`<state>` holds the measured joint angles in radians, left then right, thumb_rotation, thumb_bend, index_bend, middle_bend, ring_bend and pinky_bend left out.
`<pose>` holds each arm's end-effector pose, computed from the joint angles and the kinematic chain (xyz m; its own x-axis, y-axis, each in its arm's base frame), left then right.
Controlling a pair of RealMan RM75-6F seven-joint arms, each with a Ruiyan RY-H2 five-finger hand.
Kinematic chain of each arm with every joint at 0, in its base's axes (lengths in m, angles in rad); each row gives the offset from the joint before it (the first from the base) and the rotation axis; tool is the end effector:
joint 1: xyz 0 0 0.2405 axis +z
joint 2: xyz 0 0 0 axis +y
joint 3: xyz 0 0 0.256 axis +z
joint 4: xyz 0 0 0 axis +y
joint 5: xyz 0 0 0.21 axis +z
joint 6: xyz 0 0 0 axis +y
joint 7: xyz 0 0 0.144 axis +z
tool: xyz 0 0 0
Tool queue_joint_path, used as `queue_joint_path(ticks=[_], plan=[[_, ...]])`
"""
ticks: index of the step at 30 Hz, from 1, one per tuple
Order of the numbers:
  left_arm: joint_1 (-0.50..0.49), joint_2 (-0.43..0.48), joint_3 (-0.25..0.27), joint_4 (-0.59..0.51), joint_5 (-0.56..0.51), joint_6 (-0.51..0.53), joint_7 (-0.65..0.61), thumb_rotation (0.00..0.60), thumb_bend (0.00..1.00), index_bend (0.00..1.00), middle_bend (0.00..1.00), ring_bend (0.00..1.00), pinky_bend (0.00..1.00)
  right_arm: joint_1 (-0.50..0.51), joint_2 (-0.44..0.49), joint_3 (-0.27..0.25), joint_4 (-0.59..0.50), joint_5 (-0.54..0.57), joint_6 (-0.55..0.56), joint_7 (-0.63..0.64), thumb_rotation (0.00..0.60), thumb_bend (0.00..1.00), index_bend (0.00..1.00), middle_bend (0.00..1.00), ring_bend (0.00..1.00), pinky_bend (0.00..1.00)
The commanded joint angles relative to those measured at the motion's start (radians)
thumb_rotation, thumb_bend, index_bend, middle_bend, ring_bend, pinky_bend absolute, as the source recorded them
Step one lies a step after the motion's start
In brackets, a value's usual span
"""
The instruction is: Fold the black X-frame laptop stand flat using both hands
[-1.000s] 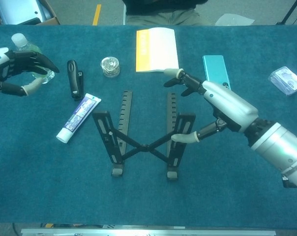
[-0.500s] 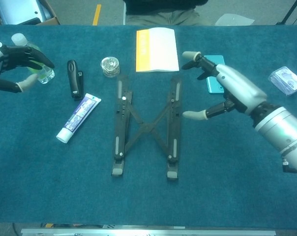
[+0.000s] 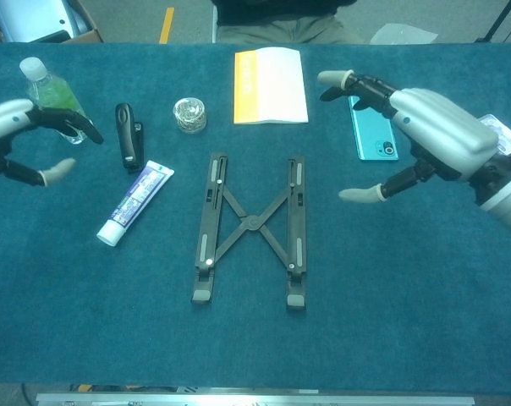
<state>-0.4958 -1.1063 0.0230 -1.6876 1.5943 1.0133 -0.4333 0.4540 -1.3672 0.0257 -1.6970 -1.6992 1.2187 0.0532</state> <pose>-0.2308 0.2563 0.0827 0.1294 0.5056 0.8530 0.9601 -0.2791 0.0198 -0.1656 -0.2372 0.0355 0.2012 -0.2627 0.9437 -0.8424 -0.5381 0.0298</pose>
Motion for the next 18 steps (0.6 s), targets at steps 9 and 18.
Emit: queue_joint_path(ticks=[9,18], plan=[[-0.066,-0.086,0.044,0.051,0.085,-0.085,0.299,0.600,0.47,0.13,0.09,0.03,0.09,0.003,0.064,-0.061,0.059,-0.149,0.064,-0.075,0.488,0.00,0.00,0.14,0.06,0.20],[-0.102,-0.176,0.042,0.070,0.099,-0.118,0.472,0.600,0.47,0.07,0.02,0.00,0.03,-0.013,0.065,-0.096,0.127,-0.191,0.110,-0.056,0.511,0.00,0.00,0.11,0.04,0.20]])
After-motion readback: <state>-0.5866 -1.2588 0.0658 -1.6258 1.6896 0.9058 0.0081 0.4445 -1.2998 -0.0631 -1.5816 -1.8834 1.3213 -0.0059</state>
